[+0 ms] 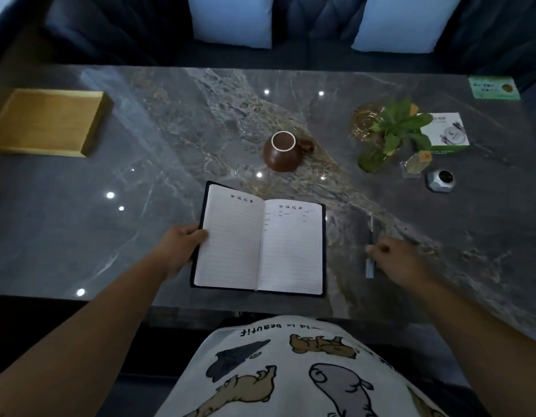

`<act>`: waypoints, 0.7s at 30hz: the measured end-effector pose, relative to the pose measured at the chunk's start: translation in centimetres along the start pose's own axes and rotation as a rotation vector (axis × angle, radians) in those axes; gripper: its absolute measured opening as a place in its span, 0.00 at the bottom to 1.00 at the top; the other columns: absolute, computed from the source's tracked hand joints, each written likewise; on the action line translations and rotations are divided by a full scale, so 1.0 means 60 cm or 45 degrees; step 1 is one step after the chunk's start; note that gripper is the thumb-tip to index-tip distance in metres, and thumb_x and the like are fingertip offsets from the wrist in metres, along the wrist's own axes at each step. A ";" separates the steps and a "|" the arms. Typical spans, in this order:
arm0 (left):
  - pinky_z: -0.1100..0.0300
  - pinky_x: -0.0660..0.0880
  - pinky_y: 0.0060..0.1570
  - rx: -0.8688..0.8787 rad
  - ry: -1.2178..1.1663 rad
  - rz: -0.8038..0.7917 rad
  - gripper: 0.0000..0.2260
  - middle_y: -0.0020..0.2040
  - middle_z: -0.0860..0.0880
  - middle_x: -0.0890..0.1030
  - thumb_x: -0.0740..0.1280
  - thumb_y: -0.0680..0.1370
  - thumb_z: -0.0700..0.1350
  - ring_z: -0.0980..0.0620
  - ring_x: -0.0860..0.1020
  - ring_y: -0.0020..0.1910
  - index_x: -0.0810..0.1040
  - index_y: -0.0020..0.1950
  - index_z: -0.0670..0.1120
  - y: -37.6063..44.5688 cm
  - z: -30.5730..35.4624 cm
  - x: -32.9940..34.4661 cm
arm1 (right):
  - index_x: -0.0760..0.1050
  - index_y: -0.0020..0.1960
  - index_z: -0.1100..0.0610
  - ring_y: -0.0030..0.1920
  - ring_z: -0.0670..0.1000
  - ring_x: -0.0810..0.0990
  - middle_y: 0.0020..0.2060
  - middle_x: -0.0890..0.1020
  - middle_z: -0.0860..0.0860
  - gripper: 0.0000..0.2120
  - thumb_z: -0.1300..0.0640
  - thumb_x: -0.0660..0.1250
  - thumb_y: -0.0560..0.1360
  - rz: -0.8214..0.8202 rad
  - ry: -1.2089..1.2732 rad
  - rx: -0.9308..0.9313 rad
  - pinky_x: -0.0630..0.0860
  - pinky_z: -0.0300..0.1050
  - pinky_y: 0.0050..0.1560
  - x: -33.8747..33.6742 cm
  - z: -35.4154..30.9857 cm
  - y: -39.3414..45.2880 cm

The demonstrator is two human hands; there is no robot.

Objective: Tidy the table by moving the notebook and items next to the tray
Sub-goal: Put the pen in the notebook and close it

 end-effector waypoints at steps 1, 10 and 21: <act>0.54 0.78 0.42 -0.013 -0.029 -0.013 0.07 0.41 0.46 0.86 0.64 0.78 0.41 0.46 0.83 0.41 0.83 0.46 0.44 0.003 -0.007 -0.002 | 0.72 0.32 0.55 0.33 0.53 0.78 0.30 0.78 0.53 0.16 0.49 0.66 0.76 -0.014 0.056 -0.009 0.73 0.47 0.36 0.011 -0.024 -0.006; 0.44 0.78 0.54 -0.035 0.026 -0.193 0.09 0.46 0.49 0.86 0.65 0.72 0.53 0.45 0.83 0.47 0.84 0.46 0.54 0.010 -0.046 -0.023 | 0.78 0.39 0.57 0.38 0.51 0.81 0.36 0.83 0.51 0.14 0.49 0.64 0.77 -0.296 0.256 -0.138 0.77 0.47 0.41 0.129 -0.243 -0.050; 0.50 0.79 0.51 0.030 0.105 -0.243 0.09 0.45 0.51 0.85 0.62 0.79 0.49 0.49 0.83 0.46 0.82 0.49 0.50 0.014 -0.045 -0.025 | 0.79 0.34 0.63 0.36 0.57 0.81 0.34 0.84 0.58 0.18 0.50 0.66 0.75 -0.336 0.060 0.008 0.78 0.51 0.41 0.198 -0.301 -0.024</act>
Point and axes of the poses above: each hand's wrist, its own y-axis towards the middle knuckle, its own x-axis out of the palm, z = x × y, the point moved 2 cm from there along y, towards the middle knuckle
